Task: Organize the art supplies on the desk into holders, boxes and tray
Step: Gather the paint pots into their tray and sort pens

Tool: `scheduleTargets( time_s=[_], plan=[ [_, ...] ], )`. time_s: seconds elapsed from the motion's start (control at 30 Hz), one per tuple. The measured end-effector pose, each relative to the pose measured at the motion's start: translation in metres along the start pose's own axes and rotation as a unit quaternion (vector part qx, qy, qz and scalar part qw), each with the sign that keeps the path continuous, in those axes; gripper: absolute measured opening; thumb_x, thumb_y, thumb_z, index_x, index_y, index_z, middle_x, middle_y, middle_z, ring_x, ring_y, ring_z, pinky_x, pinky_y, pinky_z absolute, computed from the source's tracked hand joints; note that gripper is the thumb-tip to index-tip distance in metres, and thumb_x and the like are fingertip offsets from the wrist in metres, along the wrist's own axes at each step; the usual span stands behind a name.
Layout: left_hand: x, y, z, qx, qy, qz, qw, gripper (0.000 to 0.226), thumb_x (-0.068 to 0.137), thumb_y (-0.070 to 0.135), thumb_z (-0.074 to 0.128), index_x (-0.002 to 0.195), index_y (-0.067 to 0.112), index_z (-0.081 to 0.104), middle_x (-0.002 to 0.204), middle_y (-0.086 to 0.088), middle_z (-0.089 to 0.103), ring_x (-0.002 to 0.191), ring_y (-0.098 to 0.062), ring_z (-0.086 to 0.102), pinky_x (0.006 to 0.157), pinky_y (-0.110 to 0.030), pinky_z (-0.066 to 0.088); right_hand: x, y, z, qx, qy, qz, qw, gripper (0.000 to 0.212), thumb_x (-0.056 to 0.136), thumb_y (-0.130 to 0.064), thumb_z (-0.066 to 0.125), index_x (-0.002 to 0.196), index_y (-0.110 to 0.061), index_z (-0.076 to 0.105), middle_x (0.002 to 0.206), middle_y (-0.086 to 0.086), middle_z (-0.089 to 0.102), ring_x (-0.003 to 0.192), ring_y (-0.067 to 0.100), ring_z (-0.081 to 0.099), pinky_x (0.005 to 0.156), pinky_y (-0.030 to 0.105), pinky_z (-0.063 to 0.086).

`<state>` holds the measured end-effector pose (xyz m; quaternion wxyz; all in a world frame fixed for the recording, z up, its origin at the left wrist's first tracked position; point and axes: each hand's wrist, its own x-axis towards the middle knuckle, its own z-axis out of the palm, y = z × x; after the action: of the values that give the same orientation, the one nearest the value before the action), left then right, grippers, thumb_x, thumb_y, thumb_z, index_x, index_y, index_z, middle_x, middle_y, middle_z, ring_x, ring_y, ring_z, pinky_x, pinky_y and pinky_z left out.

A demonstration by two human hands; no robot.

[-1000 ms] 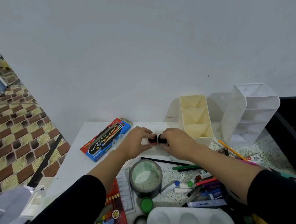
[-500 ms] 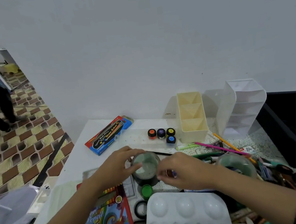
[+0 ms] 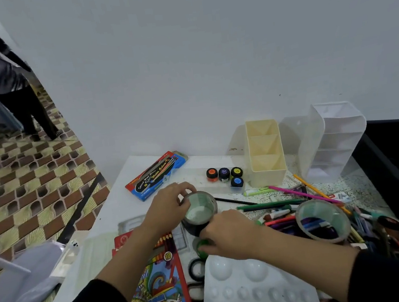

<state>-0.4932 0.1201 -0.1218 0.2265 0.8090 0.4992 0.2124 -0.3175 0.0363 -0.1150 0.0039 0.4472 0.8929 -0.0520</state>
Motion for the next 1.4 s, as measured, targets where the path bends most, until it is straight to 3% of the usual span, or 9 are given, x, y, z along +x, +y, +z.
scheduleTargets(
  time_s=[0.1, 0.2, 0.33, 0.5, 0.7, 0.87, 1.03, 1.2, 1.4],
  plan=[
    [0.002, 0.000, -0.003, -0.007, -0.013, -0.010, 1.000, 0.026, 0.092, 0.012, 0.061, 0.104, 0.035, 0.066, 0.092, 0.012, 0.063, 0.077, -0.008, 0.060, 0.070, -0.024, 0.048, 0.001, 0.001, 0.005, 0.031, 0.001, 0.017, 0.999, 0.032, 0.097, -0.039, 0.052, 0.085, -0.014, 0.067, 0.076, 0.006, 0.061, 0.068, 0.029, 0.054, 0.055, 0.033, 0.036],
    [0.004, 0.000, -0.005, -0.012, -0.024, -0.009, 1.000, 0.025, 0.092, 0.012, 0.060, 0.104, 0.034, 0.065, 0.093, 0.009, 0.064, 0.075, -0.009, 0.060, 0.074, -0.031, 0.054, 0.000, 0.005, 0.003, 0.094, -0.013, 0.009, 0.995, 0.022, 0.096, -0.035, 0.056, 0.103, -0.022, 0.071, 0.089, 0.001, 0.068, 0.080, 0.025, 0.060, 0.065, 0.036, 0.050],
    [0.003, -0.001, -0.004, -0.016, -0.030, -0.008, 0.999, 0.023, 0.094, 0.014, 0.059, 0.105, 0.034, 0.063, 0.094, 0.006, 0.063, 0.074, -0.012, 0.061, 0.075, -0.036, 0.055, -0.004, 0.007, 0.004, 0.131, -0.014, 0.008, 0.991, 0.024, 0.091, -0.047, 0.060, 0.105, -0.031, 0.071, 0.090, -0.005, 0.068, 0.084, 0.019, 0.060, 0.068, 0.034, 0.052],
    [-0.001, -0.006, -0.004, -0.060, -0.029, -0.014, 0.998, 0.022, 0.098, 0.017, 0.059, 0.107, 0.036, 0.065, 0.095, 0.007, 0.065, 0.071, -0.008, 0.061, 0.065, -0.014, 0.049, -0.005, 0.001, 0.010, 0.123, 0.008, 0.028, 0.992, 0.020, 0.086, -0.042, 0.066, 0.098, -0.026, 0.068, 0.093, -0.001, 0.068, 0.085, 0.023, 0.061, 0.066, 0.033, 0.050],
    [0.000, -0.011, -0.004, -0.085, -0.039, -0.018, 0.995, 0.019, 0.099, 0.023, 0.061, 0.107, 0.040, 0.065, 0.096, 0.008, 0.066, 0.073, -0.011, 0.062, 0.064, -0.015, 0.049, -0.021, 0.010, -0.002, 0.166, 0.068, 0.078, 0.981, 0.019, 0.077, -0.042, 0.064, 0.082, -0.024, 0.060, 0.072, -0.004, 0.060, 0.068, 0.017, 0.055, 0.057, 0.032, 0.046],
    [0.014, -0.002, -0.002, -0.042, -0.024, -0.010, 0.999, 0.011, 0.099, 0.026, 0.060, 0.097, 0.033, 0.067, 0.093, 0.010, 0.065, 0.082, -0.012, 0.060, 0.076, -0.030, 0.053, -0.031, 0.036, -0.030, 0.299, 0.159, 0.174, 0.925, 0.016, 0.080, -0.039, 0.062, 0.089, -0.026, 0.062, 0.079, -0.006, 0.065, 0.072, 0.014, 0.060, 0.066, 0.037, 0.054],
    [0.039, 0.005, 0.004, -0.011, -0.031, 0.008, 0.999, 0.011, 0.099, 0.024, 0.060, 0.098, 0.031, 0.068, 0.092, 0.012, 0.064, 0.080, -0.006, 0.059, 0.073, -0.025, 0.049, -0.011, 0.074, -0.033, 0.397, 0.218, 0.292, 0.843, 0.018, 0.085, -0.032, 0.064, 0.095, -0.019, 0.059, 0.096, 0.006, 0.062, 0.076, 0.021, 0.070, 0.077, 0.044, 0.059],
    [0.072, 0.003, 0.014, 0.003, -0.030, 0.042, 0.999, 0.018, 0.098, 0.024, 0.060, 0.114, 0.026, 0.066, 0.104, 0.006, 0.062, 0.091, -0.012, 0.056, 0.079, -0.025, 0.044, 0.015, 0.098, -0.031, 0.248, 0.176, 0.286, 0.909, 0.031, 0.087, -0.023, 0.069, 0.116, -0.014, 0.062, 0.108, 0.001, 0.052, 0.093, 0.017, 0.052, 0.076, 0.023, 0.037],
    [0.110, -0.003, 0.032, 0.110, -0.066, 0.099, 0.987, 0.032, 0.100, 0.037, 0.056, 0.131, 0.034, 0.060, 0.133, 0.008, 0.058, 0.124, -0.017, 0.049, 0.102, -0.045, 0.040, 0.041, 0.109, -0.030, 0.130, 0.117, 0.221, 0.960, 0.034, 0.087, -0.017, 0.068, 0.115, -0.015, 0.049, 0.090, 0.003, 0.056, 0.083, 0.026, 0.055, 0.066, 0.036, 0.042]
  ],
)
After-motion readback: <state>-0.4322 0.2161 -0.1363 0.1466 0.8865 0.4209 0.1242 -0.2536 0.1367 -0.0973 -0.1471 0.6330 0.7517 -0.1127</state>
